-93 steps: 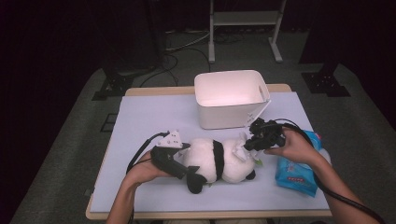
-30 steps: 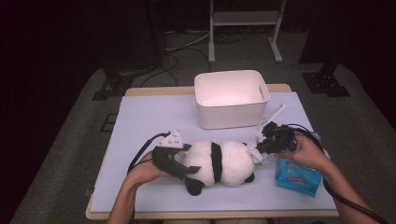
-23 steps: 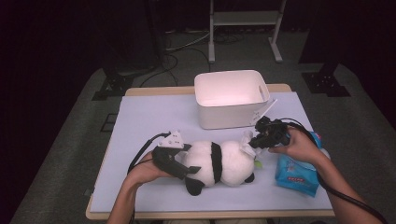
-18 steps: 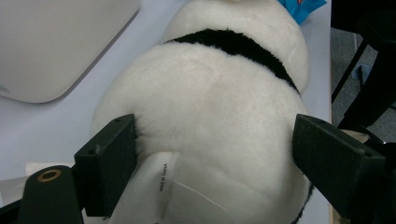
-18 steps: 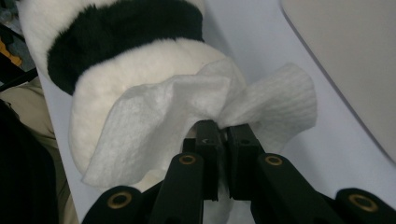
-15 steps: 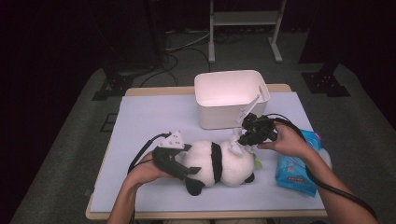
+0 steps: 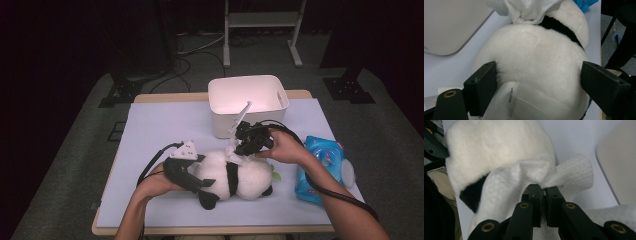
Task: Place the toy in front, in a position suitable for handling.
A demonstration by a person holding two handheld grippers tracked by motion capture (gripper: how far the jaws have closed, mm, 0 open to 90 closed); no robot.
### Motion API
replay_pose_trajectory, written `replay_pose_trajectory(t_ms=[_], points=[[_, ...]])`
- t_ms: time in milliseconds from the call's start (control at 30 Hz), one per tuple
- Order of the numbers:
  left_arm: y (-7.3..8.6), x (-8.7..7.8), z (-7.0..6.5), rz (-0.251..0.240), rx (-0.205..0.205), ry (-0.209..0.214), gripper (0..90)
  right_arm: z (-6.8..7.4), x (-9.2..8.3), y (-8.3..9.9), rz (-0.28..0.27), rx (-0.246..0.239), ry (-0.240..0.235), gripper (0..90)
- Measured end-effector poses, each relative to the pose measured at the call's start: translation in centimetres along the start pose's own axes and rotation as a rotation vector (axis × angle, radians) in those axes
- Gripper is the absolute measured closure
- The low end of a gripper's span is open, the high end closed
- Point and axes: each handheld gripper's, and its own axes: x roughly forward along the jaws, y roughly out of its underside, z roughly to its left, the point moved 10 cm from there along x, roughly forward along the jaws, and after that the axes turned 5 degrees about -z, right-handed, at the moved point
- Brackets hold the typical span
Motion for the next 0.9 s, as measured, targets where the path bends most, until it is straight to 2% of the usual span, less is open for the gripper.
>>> replay_pose_trajectory(t_ms=[267,433,633,900], points=[[0.0,0.0,0.0,0.0,0.002,0.001,15.2,0.7,0.4,-1.6,-0.019,-0.021,-0.019,84.3],[0.0,0.0,0.0,-0.003,0.0,0.002,15.2,0.8,0.1,-1.8,-0.025,-0.031,-0.019,84.3],[0.0,0.0,0.0,-0.004,0.002,0.003,15.2,0.4,-1.1,-1.1,-0.043,-0.019,-0.005,84.3],[0.1,0.0,0.0,-0.002,0.003,0.003,15.2,-0.4,-3.5,1.2,-0.074,0.025,0.027,84.3]])
